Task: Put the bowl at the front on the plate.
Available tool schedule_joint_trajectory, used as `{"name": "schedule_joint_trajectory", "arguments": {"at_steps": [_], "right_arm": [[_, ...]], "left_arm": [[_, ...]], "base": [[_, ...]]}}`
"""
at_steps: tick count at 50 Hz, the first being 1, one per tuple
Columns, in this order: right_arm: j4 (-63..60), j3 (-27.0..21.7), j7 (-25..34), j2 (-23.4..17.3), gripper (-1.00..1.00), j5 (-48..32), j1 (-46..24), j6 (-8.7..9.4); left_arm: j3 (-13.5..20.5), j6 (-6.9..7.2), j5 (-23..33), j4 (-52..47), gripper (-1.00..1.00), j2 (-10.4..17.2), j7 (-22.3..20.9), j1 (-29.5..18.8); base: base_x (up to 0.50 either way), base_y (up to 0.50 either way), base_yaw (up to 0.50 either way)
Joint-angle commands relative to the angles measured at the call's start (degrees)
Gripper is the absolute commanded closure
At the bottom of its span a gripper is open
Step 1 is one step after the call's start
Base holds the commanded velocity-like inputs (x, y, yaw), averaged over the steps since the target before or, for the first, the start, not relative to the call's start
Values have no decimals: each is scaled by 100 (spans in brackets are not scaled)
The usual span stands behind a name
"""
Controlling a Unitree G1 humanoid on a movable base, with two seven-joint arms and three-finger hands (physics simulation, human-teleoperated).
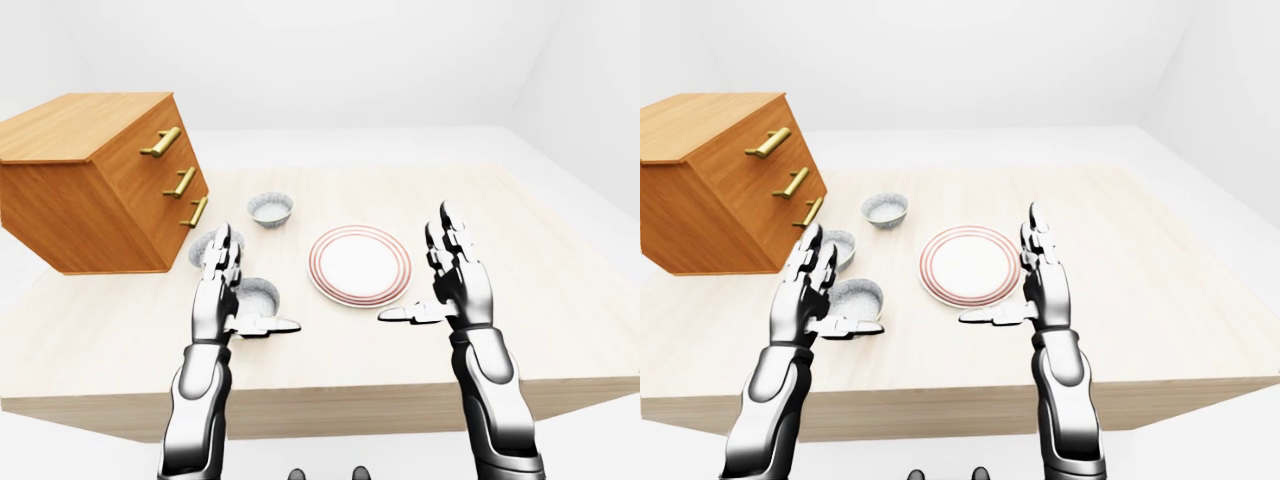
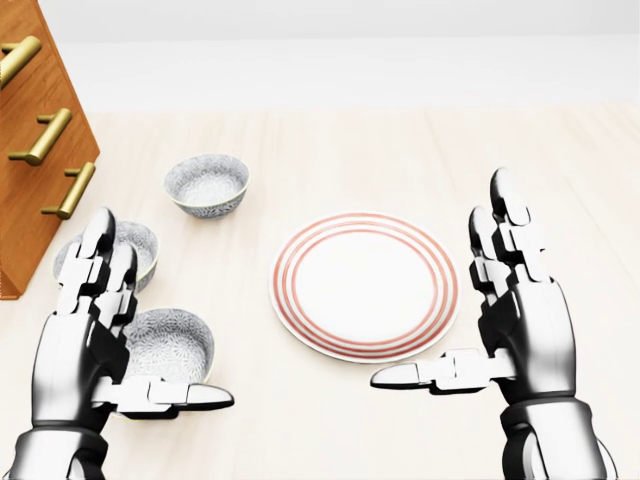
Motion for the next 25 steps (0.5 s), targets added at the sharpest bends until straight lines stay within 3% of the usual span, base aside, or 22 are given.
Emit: {"name": "schedule_joint_trajectory", "arguments": {"at_steps": [1,6,12,25], "right_arm": [[-371,-14,86,-3,-100,89,57,0],[-263,54,48,-11,-100,-177,62,0],[-344,1,65,-8,-100,-84,44,0],[-435,29,100,-1,-100,-148,84,0]], "left_arm": [[33,0,-40,-538,-100,-2,-45,37],[40,0,-33,-378,-100,-15,-74,73],[56,0,-51,-501,-100,1,-67,5],[25,0,-32,-389,-100,-16,-97,90]], "base": [[50,0,0],[47,0,0],[0,0,0],[0,49,0]]}}
